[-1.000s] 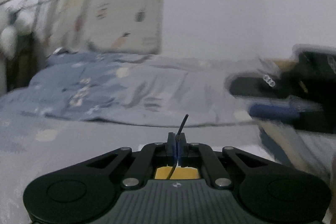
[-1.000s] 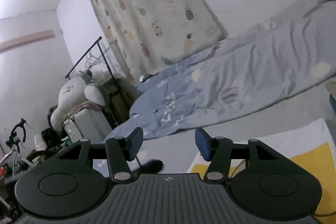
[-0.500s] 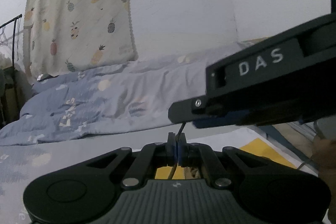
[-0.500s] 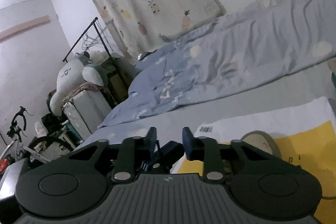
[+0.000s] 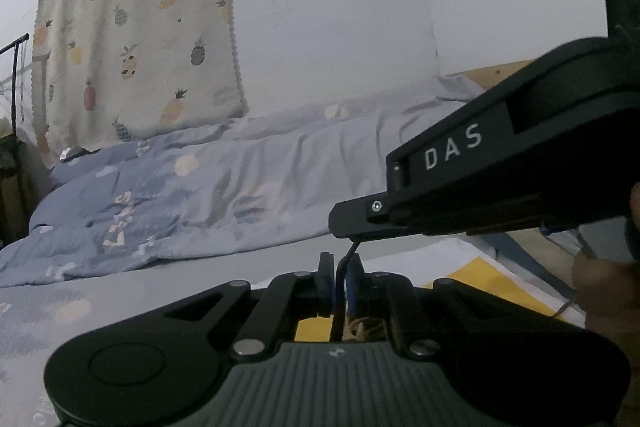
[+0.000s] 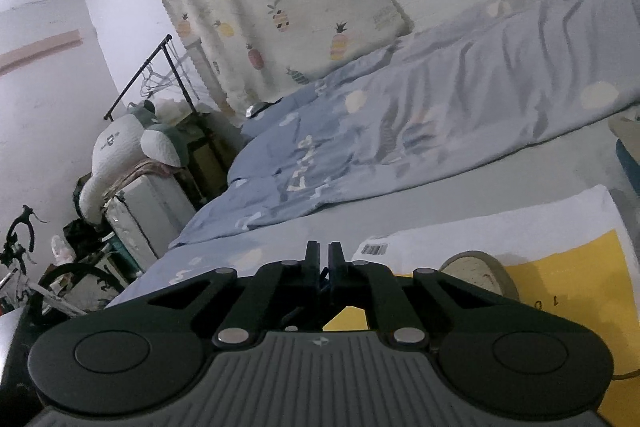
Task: Lace up shoes with both hands
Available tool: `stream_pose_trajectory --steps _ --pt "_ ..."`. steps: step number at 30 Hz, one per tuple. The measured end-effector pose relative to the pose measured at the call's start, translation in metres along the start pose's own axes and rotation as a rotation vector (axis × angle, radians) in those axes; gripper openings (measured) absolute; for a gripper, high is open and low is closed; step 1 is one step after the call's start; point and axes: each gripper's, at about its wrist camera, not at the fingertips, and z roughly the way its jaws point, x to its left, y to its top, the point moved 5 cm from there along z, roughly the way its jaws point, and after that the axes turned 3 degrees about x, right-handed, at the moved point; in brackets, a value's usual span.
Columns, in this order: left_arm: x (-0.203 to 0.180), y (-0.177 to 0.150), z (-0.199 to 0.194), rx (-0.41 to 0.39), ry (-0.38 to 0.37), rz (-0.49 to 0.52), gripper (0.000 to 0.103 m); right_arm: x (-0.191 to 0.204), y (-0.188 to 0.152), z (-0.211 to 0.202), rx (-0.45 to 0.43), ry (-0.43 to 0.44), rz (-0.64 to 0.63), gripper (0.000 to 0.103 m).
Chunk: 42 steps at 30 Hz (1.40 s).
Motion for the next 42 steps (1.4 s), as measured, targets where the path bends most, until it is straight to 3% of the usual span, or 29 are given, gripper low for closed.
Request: stream_pose_trajectory --steps 15,20,28,32,42 --pt "-0.0034 -0.0028 -0.0015 -0.003 0.009 0.018 0.003 -0.0021 0.0004 -0.0011 0.003 -0.005 0.002 0.004" --pt "-0.0002 -0.0032 -0.0003 0.006 0.036 0.016 0.003 -0.0083 -0.0008 0.0006 0.019 0.013 0.052 0.013" --pt "0.0002 -0.0020 0.0000 0.009 0.044 0.014 0.003 -0.0085 -0.0021 0.0025 0.034 0.034 0.075 0.014" --pt "0.0000 -0.0023 0.0011 0.011 0.035 0.014 0.003 -0.0043 -0.0019 0.0010 0.020 0.043 0.047 0.003" --pt "-0.0054 -0.0037 0.0010 0.024 0.005 0.021 0.009 -0.0029 -0.0023 -0.0004 -0.006 -0.015 0.007 0.002"
